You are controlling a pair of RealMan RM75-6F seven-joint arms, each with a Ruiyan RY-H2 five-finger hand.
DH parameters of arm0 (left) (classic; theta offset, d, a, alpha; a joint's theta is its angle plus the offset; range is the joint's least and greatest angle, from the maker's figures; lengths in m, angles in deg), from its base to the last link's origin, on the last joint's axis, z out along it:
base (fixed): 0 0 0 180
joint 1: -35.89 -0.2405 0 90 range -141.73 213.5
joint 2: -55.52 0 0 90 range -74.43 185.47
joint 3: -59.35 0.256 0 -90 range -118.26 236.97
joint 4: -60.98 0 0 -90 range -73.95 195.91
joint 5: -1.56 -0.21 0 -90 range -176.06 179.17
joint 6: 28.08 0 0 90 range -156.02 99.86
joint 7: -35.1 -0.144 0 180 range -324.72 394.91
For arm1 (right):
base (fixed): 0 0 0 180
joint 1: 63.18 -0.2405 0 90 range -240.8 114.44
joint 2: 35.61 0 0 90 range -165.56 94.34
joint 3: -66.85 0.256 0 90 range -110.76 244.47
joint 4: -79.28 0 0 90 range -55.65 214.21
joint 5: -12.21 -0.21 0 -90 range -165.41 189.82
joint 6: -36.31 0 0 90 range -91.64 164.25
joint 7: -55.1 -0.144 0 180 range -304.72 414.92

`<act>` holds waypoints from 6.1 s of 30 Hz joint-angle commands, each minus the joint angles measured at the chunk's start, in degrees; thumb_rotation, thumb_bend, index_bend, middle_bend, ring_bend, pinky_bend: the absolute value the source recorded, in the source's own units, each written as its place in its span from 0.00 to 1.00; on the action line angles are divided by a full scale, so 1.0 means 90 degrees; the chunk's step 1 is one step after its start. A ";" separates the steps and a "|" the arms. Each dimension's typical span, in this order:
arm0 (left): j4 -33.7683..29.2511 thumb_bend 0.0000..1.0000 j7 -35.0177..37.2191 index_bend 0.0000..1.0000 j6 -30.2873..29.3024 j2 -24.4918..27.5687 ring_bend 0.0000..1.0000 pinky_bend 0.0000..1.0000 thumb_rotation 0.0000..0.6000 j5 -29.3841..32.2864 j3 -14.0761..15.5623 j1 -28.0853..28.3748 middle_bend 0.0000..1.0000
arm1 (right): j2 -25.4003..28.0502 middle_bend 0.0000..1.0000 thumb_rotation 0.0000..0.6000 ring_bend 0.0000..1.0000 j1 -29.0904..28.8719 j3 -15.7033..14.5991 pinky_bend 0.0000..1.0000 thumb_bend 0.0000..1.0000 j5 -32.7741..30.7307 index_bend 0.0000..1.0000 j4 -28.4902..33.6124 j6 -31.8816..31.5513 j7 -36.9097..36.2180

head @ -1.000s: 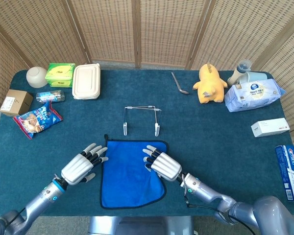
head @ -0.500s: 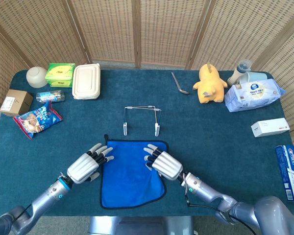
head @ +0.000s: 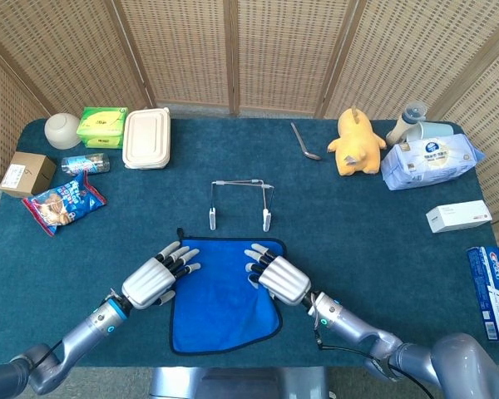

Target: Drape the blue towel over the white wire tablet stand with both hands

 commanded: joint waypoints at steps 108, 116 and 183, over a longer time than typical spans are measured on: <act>-0.0918 0.72 0.0765 0.77 -0.0664 0.0256 0.18 0.00 1.00 0.0771 -0.0253 0.0113 0.40 | 0.0839 0.44 1.00 0.19 0.0067 0.0625 0.13 0.49 -0.0472 0.94 0.1240 -0.0202 -0.0094; -0.1555 0.71 0.1310 0.77 -0.0937 0.0871 0.18 0.00 1.00 0.1075 -0.1004 0.0312 0.40 | 0.1964 0.44 1.00 0.19 0.0020 0.1252 0.13 0.49 -0.0939 0.93 0.2418 -0.0182 0.0176; 0.0069 0.63 0.2793 0.74 -0.0216 -0.0210 0.16 0.00 1.00 0.2829 -0.2904 0.2087 0.37 | 0.2550 0.44 1.00 0.19 -0.0929 0.2688 0.13 0.49 -0.2981 0.91 0.1965 0.0959 0.0262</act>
